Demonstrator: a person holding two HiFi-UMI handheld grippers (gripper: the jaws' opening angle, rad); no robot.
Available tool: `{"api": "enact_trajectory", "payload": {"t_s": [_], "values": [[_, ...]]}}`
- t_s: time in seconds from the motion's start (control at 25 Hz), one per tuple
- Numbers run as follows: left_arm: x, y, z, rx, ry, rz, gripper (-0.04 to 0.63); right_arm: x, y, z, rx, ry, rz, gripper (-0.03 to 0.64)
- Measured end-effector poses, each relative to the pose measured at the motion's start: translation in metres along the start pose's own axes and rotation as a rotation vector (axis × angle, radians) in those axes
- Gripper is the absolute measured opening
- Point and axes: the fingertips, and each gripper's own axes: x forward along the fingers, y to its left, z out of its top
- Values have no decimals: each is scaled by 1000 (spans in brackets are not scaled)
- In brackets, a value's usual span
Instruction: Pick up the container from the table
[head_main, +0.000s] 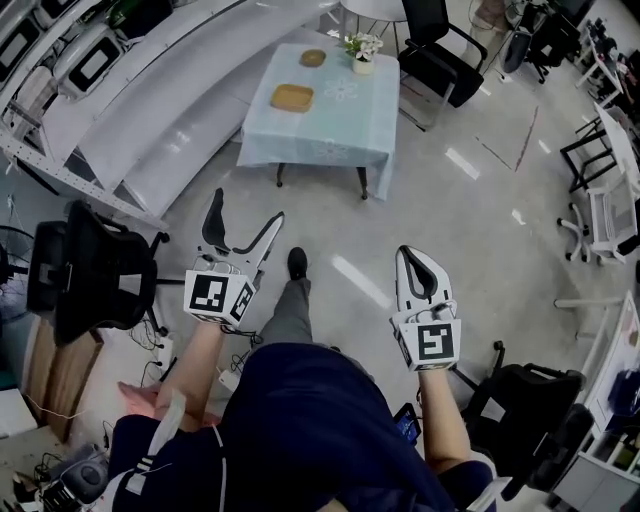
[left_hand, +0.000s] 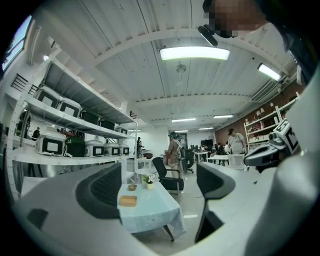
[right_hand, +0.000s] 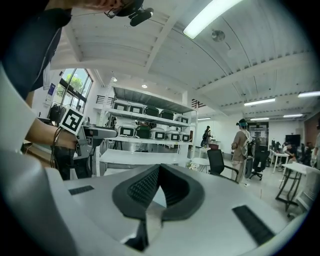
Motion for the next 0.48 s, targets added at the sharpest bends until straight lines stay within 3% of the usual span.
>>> {"api": "enact_trajectory", "payload": {"t_s": [0.2, 0.48], "values": [[95, 67, -12, 15, -9, -32, 462, 115, -25, 32, 10, -82, -17, -3], [226, 142, -32, 25, 48, -106, 462, 257, -68, 54, 19, -30, -50, -3]]}}
